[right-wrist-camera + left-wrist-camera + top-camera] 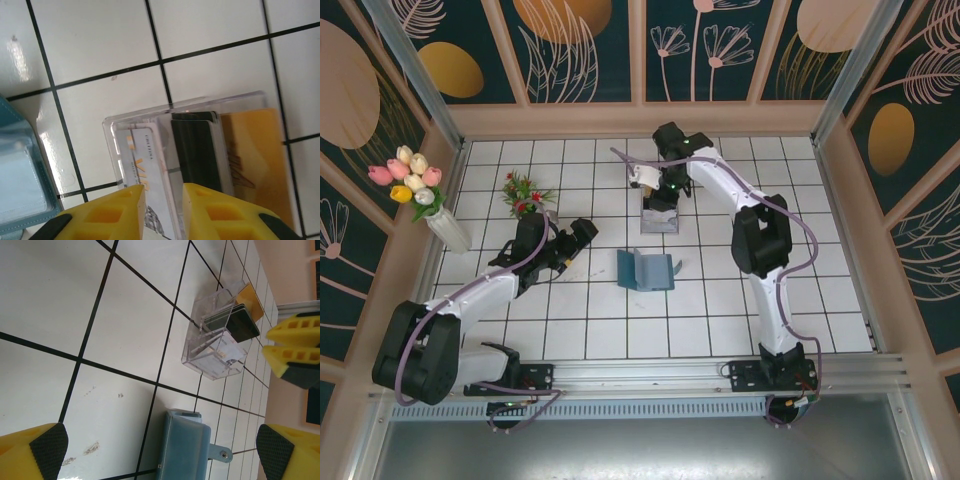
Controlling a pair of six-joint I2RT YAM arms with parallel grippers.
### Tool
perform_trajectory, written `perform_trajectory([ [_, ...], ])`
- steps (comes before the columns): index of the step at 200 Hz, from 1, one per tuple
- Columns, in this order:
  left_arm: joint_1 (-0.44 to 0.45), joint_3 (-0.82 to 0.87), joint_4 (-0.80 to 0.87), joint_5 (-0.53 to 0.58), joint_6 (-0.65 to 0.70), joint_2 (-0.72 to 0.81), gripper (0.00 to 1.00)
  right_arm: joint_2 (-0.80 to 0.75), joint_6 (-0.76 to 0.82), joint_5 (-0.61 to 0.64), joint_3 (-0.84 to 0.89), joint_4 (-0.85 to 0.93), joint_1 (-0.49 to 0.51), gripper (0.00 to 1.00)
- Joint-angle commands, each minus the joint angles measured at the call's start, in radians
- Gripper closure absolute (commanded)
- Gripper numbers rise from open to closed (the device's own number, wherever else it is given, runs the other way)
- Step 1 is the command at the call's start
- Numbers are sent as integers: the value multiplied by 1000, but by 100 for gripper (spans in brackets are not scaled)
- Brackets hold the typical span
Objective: Take the credit cards out of the card holder
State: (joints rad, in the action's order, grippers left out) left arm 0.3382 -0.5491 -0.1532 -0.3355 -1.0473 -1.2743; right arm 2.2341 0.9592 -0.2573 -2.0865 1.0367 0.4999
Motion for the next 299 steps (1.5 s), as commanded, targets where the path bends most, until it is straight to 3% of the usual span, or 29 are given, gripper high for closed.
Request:
perform_trajectory([
  [1, -6, 14, -3, -10, 17, 27, 1, -9, -63, -37, -56, 70, -30, 71],
  [41, -5, -15, 66, -10, 88, 26, 1, -139, -200, -87, 48, -37, -45, 71],
  [83, 16, -22, 126, 6, 136, 37, 1, -379, -478, -71, 398, -351, -44, 69],
  [132, 152, -76, 175, 87, 161, -10, 2, -603, -920, 97, 773, -670, -29, 67],
  [155, 202, -101, 193, 140, 164, -32, 2, -630, -1125, 108, 824, -625, -30, 70],
  [172, 232, -114, 187, 156, 166, -53, 2, -618, -1214, 37, 850, -590, -26, 78],
  [187, 266, -132, 191, 171, 171, -79, 3, -634, -1297, 1, 918, -640, -13, 76],
  [224, 323, -175, 221, 222, 174, -147, 14, -705, -1494, -142, 1091, -826, -13, 63],
  [254, 337, -178, 209, 221, 171, -179, 26, -727, -1571, -258, 1161, -877, -4, 59],
  [299, 337, -157, 174, 211, 163, -211, 42, -677, -1644, -181, 1161, -820, 130, 59],
])
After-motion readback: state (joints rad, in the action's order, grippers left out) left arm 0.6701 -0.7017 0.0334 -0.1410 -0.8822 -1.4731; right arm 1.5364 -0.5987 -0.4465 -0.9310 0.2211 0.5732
